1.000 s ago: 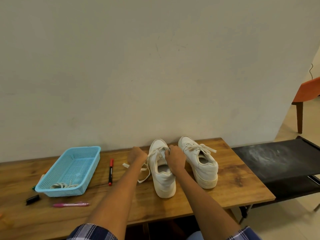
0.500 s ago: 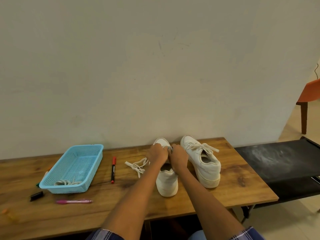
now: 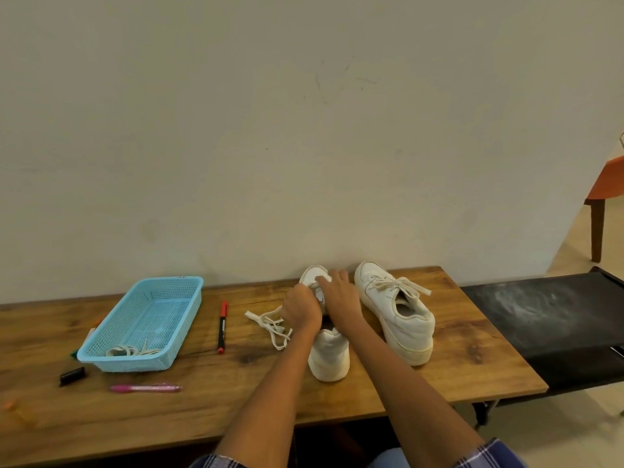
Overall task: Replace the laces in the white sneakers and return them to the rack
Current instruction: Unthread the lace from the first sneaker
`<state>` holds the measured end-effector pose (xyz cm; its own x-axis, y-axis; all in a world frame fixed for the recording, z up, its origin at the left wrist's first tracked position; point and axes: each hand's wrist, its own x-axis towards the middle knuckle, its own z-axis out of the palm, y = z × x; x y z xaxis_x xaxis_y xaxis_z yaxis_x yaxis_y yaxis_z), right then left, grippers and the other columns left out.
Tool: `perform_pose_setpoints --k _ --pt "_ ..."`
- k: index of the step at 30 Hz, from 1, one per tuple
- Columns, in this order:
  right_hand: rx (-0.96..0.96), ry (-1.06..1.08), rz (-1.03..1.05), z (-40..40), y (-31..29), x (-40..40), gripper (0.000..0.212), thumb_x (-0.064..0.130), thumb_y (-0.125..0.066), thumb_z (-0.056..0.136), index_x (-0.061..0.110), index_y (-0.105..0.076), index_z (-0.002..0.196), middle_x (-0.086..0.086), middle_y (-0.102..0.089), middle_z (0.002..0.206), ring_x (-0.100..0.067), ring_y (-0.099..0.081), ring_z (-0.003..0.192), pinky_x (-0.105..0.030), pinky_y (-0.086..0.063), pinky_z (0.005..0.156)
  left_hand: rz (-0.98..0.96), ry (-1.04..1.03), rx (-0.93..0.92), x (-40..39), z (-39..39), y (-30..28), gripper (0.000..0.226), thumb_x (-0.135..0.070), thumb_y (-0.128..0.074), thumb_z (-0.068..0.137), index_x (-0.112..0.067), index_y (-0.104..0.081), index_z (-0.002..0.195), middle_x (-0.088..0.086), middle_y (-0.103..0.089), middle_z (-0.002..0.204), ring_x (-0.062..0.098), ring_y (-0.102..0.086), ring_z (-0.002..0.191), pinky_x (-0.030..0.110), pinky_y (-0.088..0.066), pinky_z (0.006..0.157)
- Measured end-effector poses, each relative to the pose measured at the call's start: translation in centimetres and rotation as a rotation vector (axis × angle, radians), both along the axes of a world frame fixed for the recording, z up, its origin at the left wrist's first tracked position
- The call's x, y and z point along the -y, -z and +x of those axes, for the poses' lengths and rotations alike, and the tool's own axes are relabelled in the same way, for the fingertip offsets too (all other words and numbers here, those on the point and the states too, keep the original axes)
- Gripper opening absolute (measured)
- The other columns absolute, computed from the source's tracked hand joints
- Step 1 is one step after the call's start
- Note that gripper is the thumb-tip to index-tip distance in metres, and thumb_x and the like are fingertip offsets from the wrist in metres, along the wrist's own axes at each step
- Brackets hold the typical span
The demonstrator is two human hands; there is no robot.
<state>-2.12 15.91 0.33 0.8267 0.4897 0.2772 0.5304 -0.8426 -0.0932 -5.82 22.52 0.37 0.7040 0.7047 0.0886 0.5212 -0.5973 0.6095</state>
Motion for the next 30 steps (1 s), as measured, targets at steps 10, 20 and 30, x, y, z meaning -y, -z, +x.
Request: perform_pose_setpoints --k 10,20,30 --pt "-0.020 -0.037 -0.023 0.37 0.42 -0.72 0.029 0.024 -0.038 0.101 0.013 -0.050 0.124 -0.012 -0.044 0.131 -0.026 -0.039 0.121 -0.034 -0.042 0.092 -0.140 -0.054 0.062 -0.31 -0.22 0.14 0.032 -0.023 -0.040 0.097 -0.008 -0.068 0.095 0.009 -0.068 0.097 0.026 -0.062 0.089 0.030 -0.040 0.064" --pt "0.062 0.061 0.044 0.51 0.41 -0.48 0.031 0.021 -0.044 0.098 0.020 -0.047 0.129 -0.012 -0.032 0.143 -0.028 -0.030 0.131 -0.035 -0.037 0.098 -0.122 -0.052 0.099 -0.33 -0.30 0.30 0.032 -0.022 -0.038 0.098 -0.009 -0.068 0.095 0.009 -0.068 0.099 0.026 -0.062 0.093 0.030 -0.037 0.065" --pt "0.156 0.255 0.288 -0.21 -0.44 -0.21 0.016 0.017 -0.064 0.085 0.010 -0.064 0.099 -0.015 -0.058 0.112 -0.030 -0.057 0.101 -0.037 -0.050 0.069 -0.156 -0.073 0.098 -0.48 -0.29 0.40 0.030 -0.021 -0.040 0.096 -0.009 -0.068 0.093 0.011 -0.068 0.100 0.030 -0.062 0.094 0.030 -0.038 0.069"
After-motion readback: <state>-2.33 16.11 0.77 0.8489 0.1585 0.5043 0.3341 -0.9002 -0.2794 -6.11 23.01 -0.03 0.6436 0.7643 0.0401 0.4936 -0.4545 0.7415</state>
